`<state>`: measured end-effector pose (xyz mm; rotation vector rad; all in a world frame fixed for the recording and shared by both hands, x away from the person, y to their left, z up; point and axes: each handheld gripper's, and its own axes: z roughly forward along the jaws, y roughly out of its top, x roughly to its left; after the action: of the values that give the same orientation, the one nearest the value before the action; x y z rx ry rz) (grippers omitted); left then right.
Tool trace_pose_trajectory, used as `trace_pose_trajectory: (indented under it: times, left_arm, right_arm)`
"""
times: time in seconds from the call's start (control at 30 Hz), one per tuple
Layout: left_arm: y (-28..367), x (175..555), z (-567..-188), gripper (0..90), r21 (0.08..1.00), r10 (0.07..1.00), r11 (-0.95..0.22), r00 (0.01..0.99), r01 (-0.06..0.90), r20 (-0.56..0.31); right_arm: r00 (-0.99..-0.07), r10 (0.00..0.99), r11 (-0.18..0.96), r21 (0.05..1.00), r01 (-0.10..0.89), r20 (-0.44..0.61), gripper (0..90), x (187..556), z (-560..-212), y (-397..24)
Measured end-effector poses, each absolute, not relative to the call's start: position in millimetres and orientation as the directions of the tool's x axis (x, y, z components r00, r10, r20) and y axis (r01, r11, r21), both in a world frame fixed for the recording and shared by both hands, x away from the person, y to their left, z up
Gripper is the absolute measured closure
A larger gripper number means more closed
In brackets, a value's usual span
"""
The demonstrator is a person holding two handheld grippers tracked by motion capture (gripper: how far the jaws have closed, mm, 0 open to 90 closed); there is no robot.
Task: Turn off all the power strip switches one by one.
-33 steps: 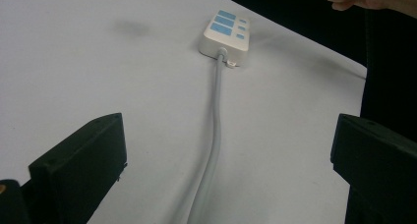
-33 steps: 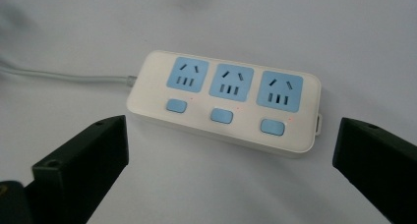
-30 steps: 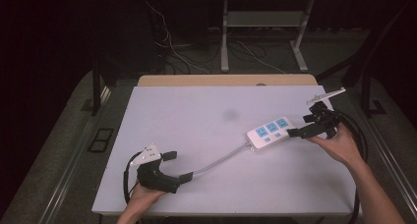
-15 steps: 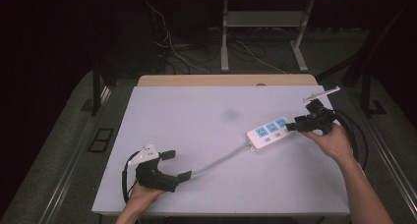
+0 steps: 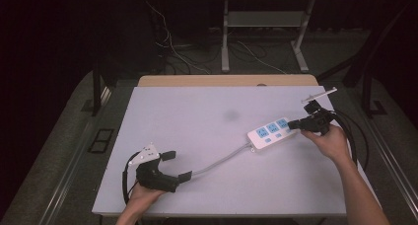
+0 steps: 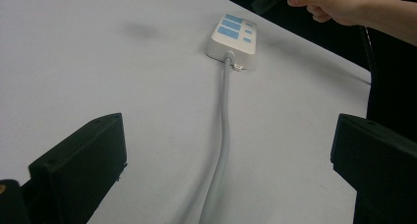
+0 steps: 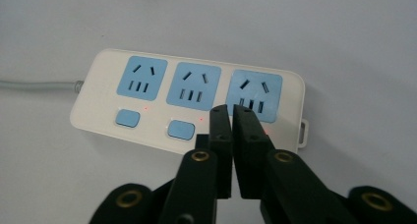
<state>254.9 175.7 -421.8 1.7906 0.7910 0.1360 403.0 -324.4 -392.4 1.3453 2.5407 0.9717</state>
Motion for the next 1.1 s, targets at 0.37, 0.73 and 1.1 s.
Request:
trace_pose_trajectory:
  times: [0.37,0.73,1.1]
  left_arm:
    - [176,256,-422,0.0,0.882,0.574,-0.160,0.769,0.444,-0.282]
    - [176,256,-422,0.0,0.880,0.578,-0.161,0.766,0.446,-0.282]
    - [176,256,-422,0.0,0.882,0.576,-0.163,0.768,0.443,-0.280]
  right_arm:
    - [-0.590,0.784,0.404,0.564,0.720,0.193,89.8,406,-400,-327]
    - [-0.590,0.783,0.399,0.570,0.718,0.195,89.8,409,-408,-323]
    - [-0.585,0.792,0.396,0.581,0.711,0.177,90.0,406,-415,-324]
